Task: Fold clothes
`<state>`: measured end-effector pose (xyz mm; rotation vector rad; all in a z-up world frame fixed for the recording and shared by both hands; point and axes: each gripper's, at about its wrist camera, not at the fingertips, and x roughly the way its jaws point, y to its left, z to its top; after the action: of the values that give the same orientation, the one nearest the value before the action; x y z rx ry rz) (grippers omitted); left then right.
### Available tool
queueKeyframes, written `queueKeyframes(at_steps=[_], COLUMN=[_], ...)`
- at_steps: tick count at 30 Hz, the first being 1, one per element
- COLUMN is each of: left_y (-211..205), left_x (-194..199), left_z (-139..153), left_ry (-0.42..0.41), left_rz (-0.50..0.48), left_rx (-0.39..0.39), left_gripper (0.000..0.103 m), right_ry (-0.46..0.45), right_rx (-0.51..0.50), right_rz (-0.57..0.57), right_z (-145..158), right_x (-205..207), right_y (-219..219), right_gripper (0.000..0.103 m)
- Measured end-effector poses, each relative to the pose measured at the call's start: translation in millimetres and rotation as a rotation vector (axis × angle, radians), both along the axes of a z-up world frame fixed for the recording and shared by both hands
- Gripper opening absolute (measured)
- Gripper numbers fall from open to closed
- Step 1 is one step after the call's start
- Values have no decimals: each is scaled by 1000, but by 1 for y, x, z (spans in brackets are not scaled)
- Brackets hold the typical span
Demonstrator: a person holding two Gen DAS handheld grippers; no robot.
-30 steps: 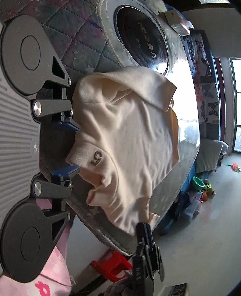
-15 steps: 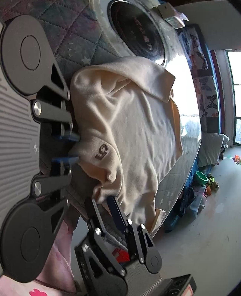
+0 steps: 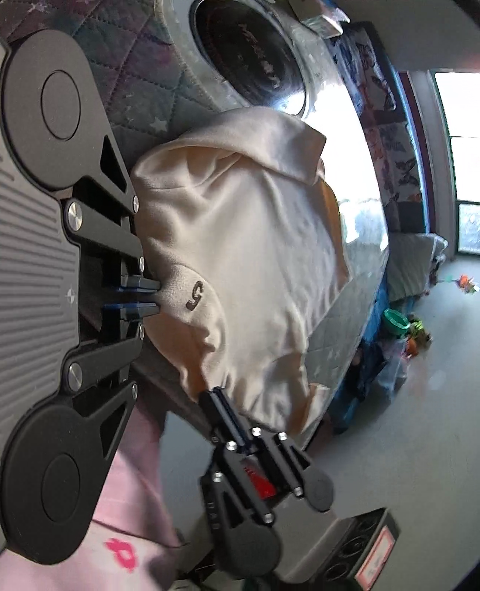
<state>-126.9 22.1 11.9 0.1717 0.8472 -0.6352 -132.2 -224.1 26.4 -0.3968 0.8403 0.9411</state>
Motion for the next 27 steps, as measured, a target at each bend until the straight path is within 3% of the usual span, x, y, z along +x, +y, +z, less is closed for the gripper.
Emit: queueKeyframes(at_steps=[6,11,14,20,27], left_y=[6,12,15,9,-24], left_x=[4,12,26,79,154], left_z=[4,28,39,41,27], left_ry=[11,-66,-105,-130,-199], left_rz=[-32,-46,1,141,203], left_rx=[1,-13,-16,-4,85], left_gripper=[8,9,12,24,40], right_ry=[41,13,34,85,79], right_rx=[58,80,69,43,63], right_rz=[-16,-75,-65,-31,-36], right_z=[10,12,1,-22,-16], right_x=[12,35,40,49,62], right_y=[-9,-14,-8,5,4], right_gripper=[11,12,12,15,16])
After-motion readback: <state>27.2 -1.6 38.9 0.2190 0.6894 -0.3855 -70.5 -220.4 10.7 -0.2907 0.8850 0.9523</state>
